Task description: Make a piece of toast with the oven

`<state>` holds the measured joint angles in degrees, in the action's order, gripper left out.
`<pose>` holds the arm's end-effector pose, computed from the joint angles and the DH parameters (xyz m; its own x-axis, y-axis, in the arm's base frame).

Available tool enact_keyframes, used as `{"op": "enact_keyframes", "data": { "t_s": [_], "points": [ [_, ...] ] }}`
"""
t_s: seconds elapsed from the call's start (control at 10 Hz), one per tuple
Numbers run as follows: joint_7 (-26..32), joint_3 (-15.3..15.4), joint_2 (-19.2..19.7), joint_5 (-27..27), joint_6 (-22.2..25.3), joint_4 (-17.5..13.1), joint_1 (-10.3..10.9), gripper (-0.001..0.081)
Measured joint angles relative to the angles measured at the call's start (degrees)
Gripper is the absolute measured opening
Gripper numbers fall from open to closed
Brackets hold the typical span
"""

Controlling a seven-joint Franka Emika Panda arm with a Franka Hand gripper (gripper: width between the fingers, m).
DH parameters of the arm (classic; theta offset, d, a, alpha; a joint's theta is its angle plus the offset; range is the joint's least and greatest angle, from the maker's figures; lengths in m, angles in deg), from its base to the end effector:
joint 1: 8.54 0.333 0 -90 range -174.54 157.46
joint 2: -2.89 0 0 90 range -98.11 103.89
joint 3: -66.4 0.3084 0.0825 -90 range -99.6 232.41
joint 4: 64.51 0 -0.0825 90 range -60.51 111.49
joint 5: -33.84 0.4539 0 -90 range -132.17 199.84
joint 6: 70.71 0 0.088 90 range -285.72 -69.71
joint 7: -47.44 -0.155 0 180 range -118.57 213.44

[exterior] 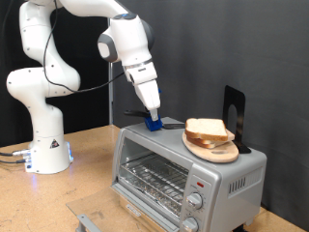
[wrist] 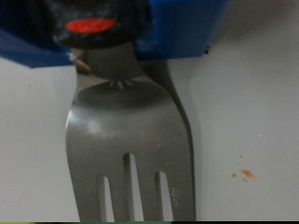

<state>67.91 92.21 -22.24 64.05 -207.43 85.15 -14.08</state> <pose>0.4566 0.1669 0.3072 0.9238 0.3042 0.2323 0.3458 -0.9236 -0.1656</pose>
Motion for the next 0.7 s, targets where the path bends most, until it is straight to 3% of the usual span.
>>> {"op": "enact_keyframes", "data": {
  "t_s": [0.7],
  "points": [
    [0.0,0.6,1.9,0.8,-1.8,0.7,0.0,0.0808]
  ]
}}
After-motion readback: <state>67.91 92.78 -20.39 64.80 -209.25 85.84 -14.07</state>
